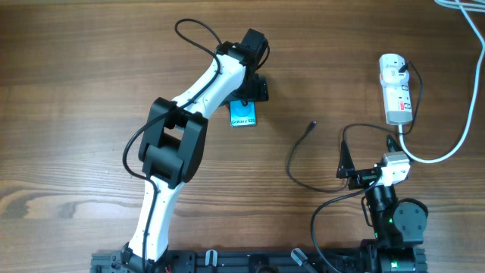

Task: Plug charger to phone and switch on socket
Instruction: 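Close the left gripper on the phone's bottom end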

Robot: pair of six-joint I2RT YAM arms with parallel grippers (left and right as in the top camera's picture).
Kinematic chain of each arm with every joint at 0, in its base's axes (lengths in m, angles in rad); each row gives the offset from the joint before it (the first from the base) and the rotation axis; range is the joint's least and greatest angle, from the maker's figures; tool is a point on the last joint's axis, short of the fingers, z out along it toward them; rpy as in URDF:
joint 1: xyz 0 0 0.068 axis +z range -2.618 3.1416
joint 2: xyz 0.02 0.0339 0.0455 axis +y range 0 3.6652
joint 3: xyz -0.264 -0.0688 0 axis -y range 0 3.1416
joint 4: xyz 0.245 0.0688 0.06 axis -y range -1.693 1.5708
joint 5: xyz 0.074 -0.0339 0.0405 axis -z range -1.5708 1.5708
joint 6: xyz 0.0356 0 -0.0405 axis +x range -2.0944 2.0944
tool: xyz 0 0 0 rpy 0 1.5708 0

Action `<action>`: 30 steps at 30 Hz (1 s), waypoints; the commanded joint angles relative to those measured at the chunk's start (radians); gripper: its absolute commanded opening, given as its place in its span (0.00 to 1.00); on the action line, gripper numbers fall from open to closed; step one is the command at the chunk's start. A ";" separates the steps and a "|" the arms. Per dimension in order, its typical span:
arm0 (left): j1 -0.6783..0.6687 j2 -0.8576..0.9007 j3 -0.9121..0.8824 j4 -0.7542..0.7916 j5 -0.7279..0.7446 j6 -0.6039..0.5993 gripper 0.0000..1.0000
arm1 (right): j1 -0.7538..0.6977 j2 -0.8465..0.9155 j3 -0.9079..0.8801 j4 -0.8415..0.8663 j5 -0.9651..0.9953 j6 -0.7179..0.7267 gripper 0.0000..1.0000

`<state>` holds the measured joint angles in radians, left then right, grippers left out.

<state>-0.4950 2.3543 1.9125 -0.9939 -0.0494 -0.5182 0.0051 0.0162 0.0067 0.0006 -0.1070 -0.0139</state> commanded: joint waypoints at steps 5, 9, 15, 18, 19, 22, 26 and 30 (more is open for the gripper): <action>-0.007 -0.011 0.003 0.003 0.015 -0.014 1.00 | 0.004 -0.009 -0.001 0.004 0.014 -0.012 1.00; -0.007 -0.011 0.002 0.002 0.015 -0.014 1.00 | 0.004 -0.009 -0.001 0.004 0.014 -0.012 1.00; -0.006 -0.011 -0.002 -0.005 0.015 -0.014 1.00 | 0.004 -0.009 -0.001 0.004 0.014 -0.012 1.00; -0.006 -0.011 -0.026 0.006 0.015 -0.014 1.00 | 0.004 -0.009 -0.001 0.004 0.014 -0.011 1.00; -0.006 -0.011 -0.037 0.009 0.015 -0.014 1.00 | 0.004 -0.009 -0.001 0.004 0.014 -0.012 1.00; -0.006 -0.011 -0.056 0.011 0.014 -0.014 1.00 | 0.004 -0.009 -0.001 0.005 0.014 -0.012 1.00; -0.006 -0.011 -0.056 0.012 0.015 -0.014 1.00 | 0.004 -0.009 -0.001 0.004 0.014 -0.012 1.00; -0.006 -0.011 -0.056 0.015 0.015 -0.014 1.00 | 0.004 -0.009 -0.001 0.004 0.014 -0.012 1.00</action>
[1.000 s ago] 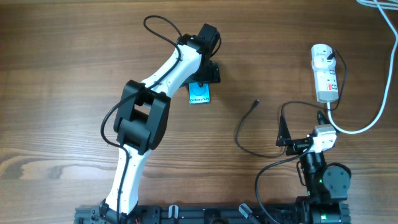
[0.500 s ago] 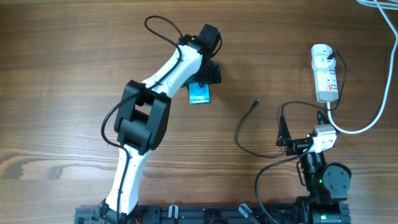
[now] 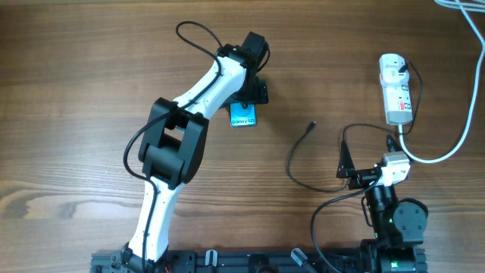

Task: Plug charger to phone and switch on socket
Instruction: 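Close the left gripper on the phone's bottom end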

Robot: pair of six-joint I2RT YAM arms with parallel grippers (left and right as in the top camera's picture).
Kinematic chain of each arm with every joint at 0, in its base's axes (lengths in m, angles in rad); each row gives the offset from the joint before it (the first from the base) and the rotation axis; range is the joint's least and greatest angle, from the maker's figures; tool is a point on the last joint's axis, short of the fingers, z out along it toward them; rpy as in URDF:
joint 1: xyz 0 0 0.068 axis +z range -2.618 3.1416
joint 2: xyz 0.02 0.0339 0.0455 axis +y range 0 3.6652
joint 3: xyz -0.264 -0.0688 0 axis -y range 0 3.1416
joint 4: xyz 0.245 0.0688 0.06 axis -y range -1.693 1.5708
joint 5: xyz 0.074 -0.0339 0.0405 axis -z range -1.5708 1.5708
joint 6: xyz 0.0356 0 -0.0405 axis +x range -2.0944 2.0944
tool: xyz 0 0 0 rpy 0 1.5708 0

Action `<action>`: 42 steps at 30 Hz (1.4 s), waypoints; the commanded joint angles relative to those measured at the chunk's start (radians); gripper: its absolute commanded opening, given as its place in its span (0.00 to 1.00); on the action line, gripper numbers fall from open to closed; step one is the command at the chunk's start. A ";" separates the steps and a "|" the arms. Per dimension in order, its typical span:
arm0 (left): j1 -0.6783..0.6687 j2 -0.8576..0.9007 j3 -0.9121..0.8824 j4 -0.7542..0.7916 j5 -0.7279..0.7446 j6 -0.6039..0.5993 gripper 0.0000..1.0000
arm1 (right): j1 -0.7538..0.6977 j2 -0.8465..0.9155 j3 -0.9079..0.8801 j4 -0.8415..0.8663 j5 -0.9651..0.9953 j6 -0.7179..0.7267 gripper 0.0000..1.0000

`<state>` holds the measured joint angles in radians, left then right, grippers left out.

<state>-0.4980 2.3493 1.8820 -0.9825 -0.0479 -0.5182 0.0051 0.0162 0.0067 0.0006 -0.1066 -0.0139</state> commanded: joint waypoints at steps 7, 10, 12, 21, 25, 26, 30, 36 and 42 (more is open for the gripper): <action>-0.003 -0.006 -0.026 0.003 0.014 -0.014 1.00 | 0.004 -0.007 -0.001 0.004 0.014 -0.012 1.00; -0.004 -0.006 -0.026 0.003 0.014 -0.014 1.00 | 0.004 -0.007 -0.001 0.004 0.014 -0.012 1.00; -0.004 -0.006 -0.026 0.002 0.014 -0.014 1.00 | 0.004 -0.007 -0.001 0.004 0.014 -0.012 1.00; -0.004 -0.006 -0.026 0.003 0.014 -0.014 0.91 | 0.004 -0.006 -0.001 0.004 0.014 -0.012 1.00; -0.004 -0.006 -0.026 0.003 0.014 -0.014 0.86 | 0.004 -0.006 -0.001 0.004 0.014 -0.012 1.00; -0.004 -0.006 -0.026 0.003 0.014 -0.014 0.86 | 0.004 -0.006 -0.001 0.004 0.014 -0.012 1.00; -0.003 -0.006 -0.026 0.003 0.014 -0.014 0.81 | 0.004 -0.006 -0.001 0.004 0.014 -0.012 1.00; -0.003 -0.006 -0.026 -0.001 0.014 -0.014 0.70 | 0.004 -0.006 -0.001 0.004 0.014 -0.012 1.00; -0.003 -0.022 -0.026 -0.010 0.014 -0.014 0.70 | 0.004 -0.006 -0.001 0.004 0.014 -0.012 1.00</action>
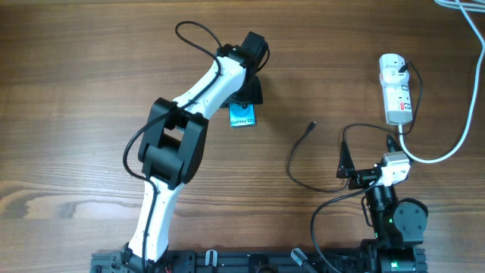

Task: Plug charger to phone and switch on socket
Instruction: 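Close the left gripper on the phone's bottom end, then lift the phone with the left gripper and hold it upright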

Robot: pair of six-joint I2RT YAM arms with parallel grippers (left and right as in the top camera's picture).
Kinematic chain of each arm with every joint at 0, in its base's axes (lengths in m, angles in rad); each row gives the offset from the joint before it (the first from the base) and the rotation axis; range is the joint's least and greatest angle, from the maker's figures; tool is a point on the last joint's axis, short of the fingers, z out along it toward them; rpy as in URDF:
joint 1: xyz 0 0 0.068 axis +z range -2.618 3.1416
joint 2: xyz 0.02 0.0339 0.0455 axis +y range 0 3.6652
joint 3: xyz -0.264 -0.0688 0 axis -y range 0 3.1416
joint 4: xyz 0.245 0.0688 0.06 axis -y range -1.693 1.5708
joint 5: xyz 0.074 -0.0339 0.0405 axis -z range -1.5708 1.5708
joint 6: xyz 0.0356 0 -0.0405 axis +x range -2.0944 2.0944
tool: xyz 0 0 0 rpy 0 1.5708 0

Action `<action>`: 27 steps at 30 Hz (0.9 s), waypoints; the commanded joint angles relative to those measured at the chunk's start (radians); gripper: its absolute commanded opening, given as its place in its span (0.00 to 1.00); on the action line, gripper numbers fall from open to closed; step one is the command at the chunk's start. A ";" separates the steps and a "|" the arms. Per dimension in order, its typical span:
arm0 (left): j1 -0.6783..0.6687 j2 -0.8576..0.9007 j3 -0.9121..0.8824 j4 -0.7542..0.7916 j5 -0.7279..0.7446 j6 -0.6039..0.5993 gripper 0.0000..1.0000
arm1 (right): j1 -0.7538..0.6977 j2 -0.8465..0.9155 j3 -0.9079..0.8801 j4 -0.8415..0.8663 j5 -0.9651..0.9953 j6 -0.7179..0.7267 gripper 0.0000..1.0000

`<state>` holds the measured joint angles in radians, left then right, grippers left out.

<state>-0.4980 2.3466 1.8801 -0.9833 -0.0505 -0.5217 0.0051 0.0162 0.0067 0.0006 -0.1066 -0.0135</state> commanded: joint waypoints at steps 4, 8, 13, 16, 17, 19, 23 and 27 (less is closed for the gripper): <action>-0.003 -0.072 -0.024 -0.012 0.016 -0.011 0.70 | 0.004 -0.006 -0.001 0.004 0.014 -0.012 1.00; -0.003 -0.142 -0.024 -0.028 0.018 -0.011 0.67 | 0.004 -0.006 -0.001 0.004 0.014 -0.012 1.00; 0.001 -0.221 -0.024 -0.046 0.144 -0.011 0.67 | 0.004 -0.006 -0.001 0.004 0.014 -0.013 1.00; 0.010 -0.261 -0.024 -0.054 0.271 -0.011 0.68 | 0.004 -0.006 -0.001 0.004 0.014 -0.012 1.00; 0.013 -0.273 -0.024 -0.056 0.309 -0.011 0.69 | 0.004 -0.006 -0.001 0.004 0.014 -0.013 1.00; 0.029 -0.294 -0.024 -0.058 0.401 -0.011 0.69 | 0.004 -0.006 -0.001 0.004 0.014 -0.012 1.00; 0.085 -0.316 -0.024 -0.060 0.680 -0.011 0.70 | 0.004 -0.006 -0.001 0.004 0.014 -0.012 1.00; 0.154 -0.316 -0.024 -0.060 0.977 -0.011 0.70 | 0.004 -0.006 -0.001 0.004 0.014 -0.013 1.00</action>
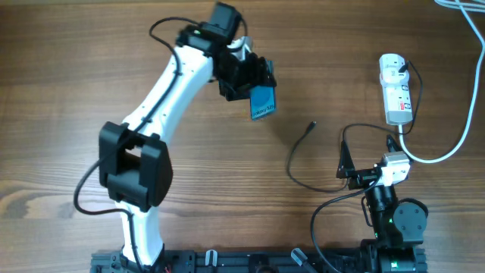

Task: Plug charger to phone and switch on socket
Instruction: 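Lift the phone with the left gripper and hold it upright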

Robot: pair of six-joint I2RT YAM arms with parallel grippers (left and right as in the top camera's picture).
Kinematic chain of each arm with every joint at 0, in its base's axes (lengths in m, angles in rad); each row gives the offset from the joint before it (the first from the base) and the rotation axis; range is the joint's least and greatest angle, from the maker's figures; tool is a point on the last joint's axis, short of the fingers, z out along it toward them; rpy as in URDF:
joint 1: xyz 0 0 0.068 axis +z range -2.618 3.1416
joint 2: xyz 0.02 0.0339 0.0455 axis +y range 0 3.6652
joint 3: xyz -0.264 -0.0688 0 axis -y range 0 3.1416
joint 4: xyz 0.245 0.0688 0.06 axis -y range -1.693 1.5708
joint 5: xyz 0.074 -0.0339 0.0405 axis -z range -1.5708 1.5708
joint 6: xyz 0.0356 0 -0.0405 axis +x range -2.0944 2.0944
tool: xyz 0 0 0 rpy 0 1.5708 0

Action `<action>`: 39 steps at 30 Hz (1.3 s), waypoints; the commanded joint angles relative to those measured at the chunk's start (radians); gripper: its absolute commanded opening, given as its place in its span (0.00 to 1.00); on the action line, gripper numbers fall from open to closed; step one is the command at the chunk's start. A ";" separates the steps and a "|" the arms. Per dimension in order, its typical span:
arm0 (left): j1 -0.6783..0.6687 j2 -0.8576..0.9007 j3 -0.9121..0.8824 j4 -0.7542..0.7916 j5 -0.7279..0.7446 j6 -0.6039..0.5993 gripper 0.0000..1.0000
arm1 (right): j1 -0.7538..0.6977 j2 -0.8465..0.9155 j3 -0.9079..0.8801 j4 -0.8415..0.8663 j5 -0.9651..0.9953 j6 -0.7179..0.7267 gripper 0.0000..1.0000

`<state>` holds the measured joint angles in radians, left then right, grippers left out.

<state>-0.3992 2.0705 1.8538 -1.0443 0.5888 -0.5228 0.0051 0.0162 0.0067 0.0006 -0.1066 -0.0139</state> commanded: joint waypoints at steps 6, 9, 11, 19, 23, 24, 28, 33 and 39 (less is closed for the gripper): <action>0.144 -0.040 0.002 0.001 0.593 -0.090 0.70 | 0.004 -0.006 -0.001 0.004 0.014 -0.012 1.00; 0.179 -0.040 0.002 0.002 0.628 -0.200 0.70 | 0.004 -0.006 -0.001 0.004 0.014 -0.012 1.00; 0.194 -0.040 0.002 0.002 0.646 -0.240 0.69 | 0.004 -0.006 -0.001 0.004 0.014 -0.012 1.00; 0.226 -0.040 0.002 0.031 0.877 -0.271 0.70 | 0.004 -0.006 -0.001 0.004 0.014 -0.012 1.00; 0.234 -0.040 0.002 0.031 0.896 -0.356 0.69 | 0.004 -0.006 -0.001 0.004 0.014 -0.012 1.00; 0.238 -0.040 0.002 0.031 0.896 -0.384 0.69 | 0.004 -0.006 -0.001 0.004 0.014 -0.012 1.00; 0.269 -0.040 0.003 0.038 0.895 -0.436 0.68 | 0.004 -0.006 -0.001 0.004 0.014 -0.012 1.00; 0.320 -0.040 0.002 0.038 0.849 -0.466 0.68 | 0.004 -0.006 -0.001 0.004 0.014 -0.012 0.99; 0.357 -0.040 0.002 0.038 0.850 -0.479 0.68 | 0.004 -0.006 -0.001 0.004 0.014 -0.012 1.00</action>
<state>-0.0566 2.0682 1.8538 -1.0092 1.4109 -0.9768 0.0051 0.0162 0.0067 0.0006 -0.1066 -0.0135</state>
